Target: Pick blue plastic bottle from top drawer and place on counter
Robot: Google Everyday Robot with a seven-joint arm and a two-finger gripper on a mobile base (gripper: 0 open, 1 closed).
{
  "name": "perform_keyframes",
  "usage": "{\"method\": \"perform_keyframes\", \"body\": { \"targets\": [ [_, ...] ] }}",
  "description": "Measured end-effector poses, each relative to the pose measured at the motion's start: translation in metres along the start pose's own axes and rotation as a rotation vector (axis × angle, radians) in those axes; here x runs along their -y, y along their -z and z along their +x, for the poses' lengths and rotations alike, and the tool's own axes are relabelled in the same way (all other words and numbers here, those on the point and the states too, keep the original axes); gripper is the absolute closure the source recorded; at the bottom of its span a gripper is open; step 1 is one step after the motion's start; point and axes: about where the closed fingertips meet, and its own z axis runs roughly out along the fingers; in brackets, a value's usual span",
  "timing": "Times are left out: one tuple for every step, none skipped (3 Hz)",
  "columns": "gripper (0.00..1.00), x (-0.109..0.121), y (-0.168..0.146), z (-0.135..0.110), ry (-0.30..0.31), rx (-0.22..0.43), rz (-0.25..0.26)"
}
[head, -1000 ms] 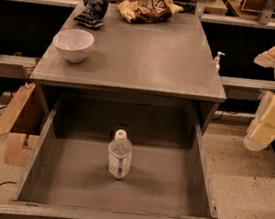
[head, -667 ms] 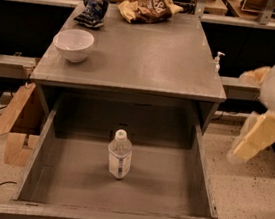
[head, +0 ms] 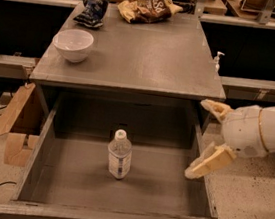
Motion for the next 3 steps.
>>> {"method": "perform_keyframes", "body": {
  "targets": [
    [0.00, -0.016, -0.045, -0.006, -0.026, 0.221, -0.005],
    [0.00, -0.018, -0.054, -0.023, -0.022, 0.295, -0.015],
    [0.00, -0.018, -0.055, -0.021, -0.021, 0.292, -0.008]
  ]
}}
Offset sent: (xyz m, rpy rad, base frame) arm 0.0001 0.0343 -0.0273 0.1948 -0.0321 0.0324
